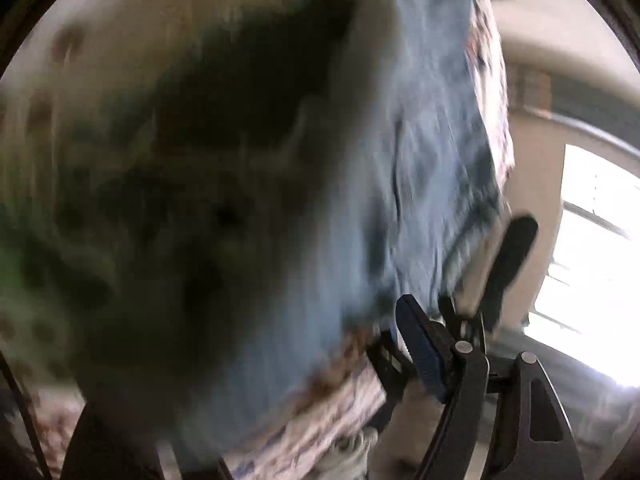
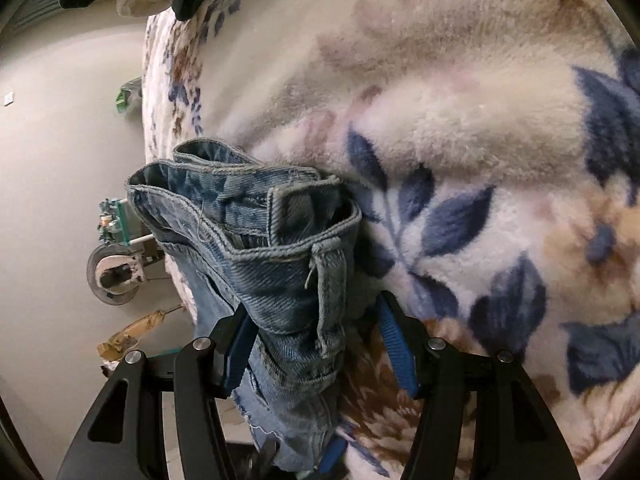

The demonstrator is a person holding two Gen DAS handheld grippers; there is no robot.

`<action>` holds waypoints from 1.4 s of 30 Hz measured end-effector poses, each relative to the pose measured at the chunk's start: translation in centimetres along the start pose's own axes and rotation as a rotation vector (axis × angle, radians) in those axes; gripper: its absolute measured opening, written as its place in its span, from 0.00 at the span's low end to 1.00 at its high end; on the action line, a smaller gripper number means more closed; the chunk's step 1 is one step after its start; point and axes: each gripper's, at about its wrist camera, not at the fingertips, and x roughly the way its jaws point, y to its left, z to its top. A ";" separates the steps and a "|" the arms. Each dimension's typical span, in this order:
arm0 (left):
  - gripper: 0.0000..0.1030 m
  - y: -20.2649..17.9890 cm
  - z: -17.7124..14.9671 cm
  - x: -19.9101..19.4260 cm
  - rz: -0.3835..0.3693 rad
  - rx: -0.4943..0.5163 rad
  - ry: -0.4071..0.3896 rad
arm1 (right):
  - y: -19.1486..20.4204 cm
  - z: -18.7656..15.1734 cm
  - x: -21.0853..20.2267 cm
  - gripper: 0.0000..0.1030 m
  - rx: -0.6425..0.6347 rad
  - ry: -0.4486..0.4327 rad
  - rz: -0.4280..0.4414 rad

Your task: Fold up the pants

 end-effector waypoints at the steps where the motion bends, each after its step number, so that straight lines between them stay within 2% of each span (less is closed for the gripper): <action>1: 0.70 -0.1 0.4 -0.1 -0.001 -0.022 -0.010 | -0.1 0.0 0.1 0.60 -0.003 0.000 0.011; 4: 0.69 -1.0 1.6 -0.6 -0.007 -0.028 -0.033 | -0.5 0.1 0.4 0.60 -0.003 -0.011 0.054; 6: 0.57 -1.6 2.2 -1.2 -0.005 -0.002 -0.057 | -0.4 0.4 0.8 0.60 -0.010 -0.037 0.069; 7: 0.41 -2.1 2.6 -1.4 0.015 0.025 -0.069 | -0.1 0.3 0.9 0.54 -0.033 -0.064 0.061; 8: 0.29 -2.5 2.9 -1.5 0.027 0.047 -0.074 | 0.3 0.1 0.9 0.43 -0.056 -0.091 0.049; 9: 0.26 -2.8 3.5 -1.8 0.035 0.070 -0.075 | 0.6 -0.1 0.9 0.41 -0.063 -0.108 0.024; 11: 0.22 -3.7 4.1 -2.2 0.044 0.112 -0.056 | 0.8 -0.8 0.5 0.33 -0.043 -0.137 0.046; 13: 0.22 -5.4 5.1 -3.4 0.052 0.191 -0.043 | 0.6 -2.6 -0.6 0.29 -0.011 -0.170 0.087; 16: 0.22 -7.8 6.8 -5.7 0.053 0.318 -0.073 | 0.0 -6.2 -1.9 0.28 0.034 -0.191 0.123; 18: 0.24 -8.3 7.9 -6.6 0.055 0.366 -0.080 | -0.4 -8.4 -1.9 0.27 0.047 -0.193 0.115; 20: 0.32 -7.0 8.9 -6.6 0.035 0.322 -0.064 | -1.2 -10.0 -1.2 0.30 0.061 -0.174 0.129; 21: 0.33 -5.9 9.4 -6.5 0.027 0.272 -0.048 | -1.9 -10.5 -0.7 0.34 0.081 -0.167 0.123; 23: 0.38 -3.3 9.5 -6.3 -0.039 0.152 -0.015 | -3.1 -10.9 0.2 0.49 0.135 -0.157 0.138; 24: 0.39 -2.2 8.7 -6.0 -0.051 0.132 -0.014 | -3.8 -11.2 0.4 0.53 0.156 -0.156 0.169; 25: 0.43 -1.6 8.2 -6.0 -0.072 0.118 -0.013 | -4.5 -11.6 0.8 0.65 0.180 -0.149 0.213; 26: 0.47 -1.2 7.7 -5.9 -0.081 0.112 -0.009 | -4.9 -11.9 1.1 0.71 0.185 -0.142 0.234; 31: 0.50 -0.4 6.4 -4.4 -0.114 0.080 -0.006 | -4.6 -12.3 2.9 0.72 0.137 -0.094 0.218; 35: 0.50 -1.2 6.9 -3.7 -0.137 0.076 -0.073 | -3.7 -10.8 4.3 0.74 0.127 -0.099 0.238; 39: 0.50 -1.9 8.7 -3.6 -0.127 0.066 -0.131 | -2.5 -8.8 4.5 0.73 0.122 -0.130 0.259; 41: 0.48 -2.8 9.4 -3.7 -0.107 0.089 -0.158 | -1.8 -8.1 4.3 0.69 0.135 -0.178 0.270; 42: 0.48 -3.4 9.8 -3.8 -0.094 0.113 -0.168 | -1.4 -7.8 4.3 0.62 0.141 -0.192 0.260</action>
